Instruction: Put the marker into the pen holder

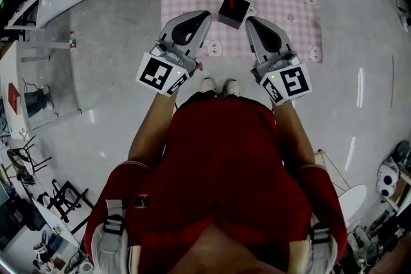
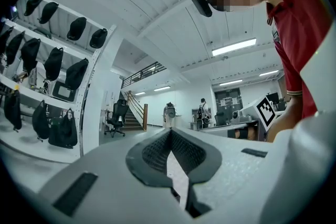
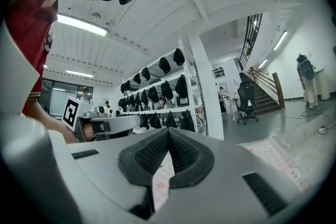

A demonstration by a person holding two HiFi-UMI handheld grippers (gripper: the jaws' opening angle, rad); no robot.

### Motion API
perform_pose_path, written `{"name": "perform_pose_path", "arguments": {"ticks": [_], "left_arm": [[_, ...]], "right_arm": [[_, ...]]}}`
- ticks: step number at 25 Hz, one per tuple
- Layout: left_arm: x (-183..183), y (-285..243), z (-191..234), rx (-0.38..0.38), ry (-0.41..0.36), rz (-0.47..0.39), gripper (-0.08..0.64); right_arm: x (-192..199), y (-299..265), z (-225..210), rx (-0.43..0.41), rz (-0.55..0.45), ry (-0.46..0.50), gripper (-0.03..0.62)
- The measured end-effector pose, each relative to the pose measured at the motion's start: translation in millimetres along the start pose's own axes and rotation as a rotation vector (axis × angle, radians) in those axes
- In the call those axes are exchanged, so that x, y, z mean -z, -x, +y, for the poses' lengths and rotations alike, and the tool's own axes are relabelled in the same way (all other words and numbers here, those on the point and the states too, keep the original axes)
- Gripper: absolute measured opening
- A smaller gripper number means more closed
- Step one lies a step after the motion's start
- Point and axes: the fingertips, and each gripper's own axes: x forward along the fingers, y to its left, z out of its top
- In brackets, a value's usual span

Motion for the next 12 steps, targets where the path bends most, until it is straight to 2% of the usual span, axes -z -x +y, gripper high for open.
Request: {"name": "perform_pose_path", "arguments": {"ticks": [12], "left_arm": [[-1.4,-1.0,-1.1,0.008,0.017,-0.006,0.005]], "right_arm": [[-3.7,8.9,1.8,0.021,0.002,0.024,-0.003]]}}
